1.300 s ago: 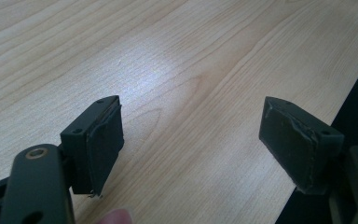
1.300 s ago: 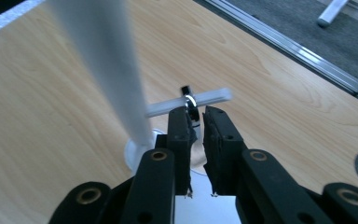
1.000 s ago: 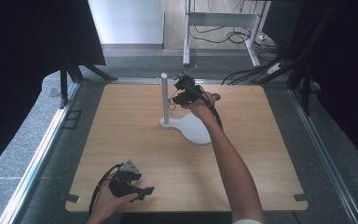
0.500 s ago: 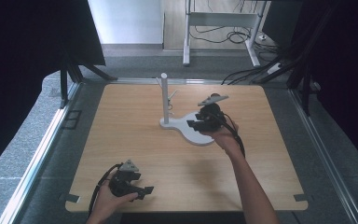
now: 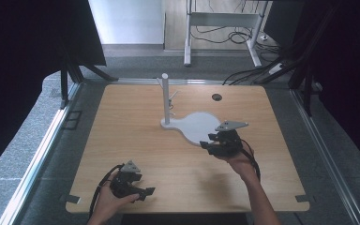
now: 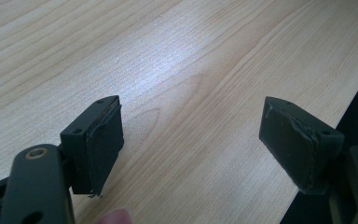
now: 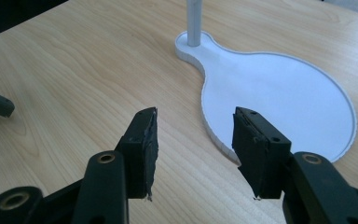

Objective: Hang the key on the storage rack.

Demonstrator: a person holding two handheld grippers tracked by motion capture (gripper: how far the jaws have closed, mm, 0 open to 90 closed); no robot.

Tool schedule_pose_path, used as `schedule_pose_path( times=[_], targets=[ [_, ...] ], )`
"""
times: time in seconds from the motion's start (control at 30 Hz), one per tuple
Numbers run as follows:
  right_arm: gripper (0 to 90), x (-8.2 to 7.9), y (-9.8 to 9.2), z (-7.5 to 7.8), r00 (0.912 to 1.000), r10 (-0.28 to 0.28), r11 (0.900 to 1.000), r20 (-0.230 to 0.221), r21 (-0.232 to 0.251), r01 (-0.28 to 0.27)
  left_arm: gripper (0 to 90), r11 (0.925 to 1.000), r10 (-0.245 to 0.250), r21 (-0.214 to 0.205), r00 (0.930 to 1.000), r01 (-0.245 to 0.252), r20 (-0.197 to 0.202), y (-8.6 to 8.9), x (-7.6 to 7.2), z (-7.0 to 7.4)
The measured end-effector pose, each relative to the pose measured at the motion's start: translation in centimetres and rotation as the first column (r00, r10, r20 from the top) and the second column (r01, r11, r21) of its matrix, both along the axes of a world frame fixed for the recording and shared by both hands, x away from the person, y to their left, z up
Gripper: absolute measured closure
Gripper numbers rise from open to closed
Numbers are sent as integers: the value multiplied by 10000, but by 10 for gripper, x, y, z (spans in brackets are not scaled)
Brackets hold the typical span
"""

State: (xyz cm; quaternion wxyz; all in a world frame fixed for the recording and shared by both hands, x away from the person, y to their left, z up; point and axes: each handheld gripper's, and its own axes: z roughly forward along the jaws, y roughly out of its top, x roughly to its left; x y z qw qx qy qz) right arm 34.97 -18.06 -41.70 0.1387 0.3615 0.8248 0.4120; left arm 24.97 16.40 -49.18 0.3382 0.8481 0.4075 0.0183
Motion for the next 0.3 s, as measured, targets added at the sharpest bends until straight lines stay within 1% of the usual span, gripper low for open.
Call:
schedule_pose_path(
  times=[0.17,0.3],
  targets=[
    [497,1,-1,-2,10000,-5,10000,-87,92,6,221,10000,14,-14,10000,-14,-8,1,0,0],
    [462,-4,-2,-4,9992,199,9990,-355,416,-184,221,10000,49,-27,10000,-49,-5,1,0,0]
  ],
)
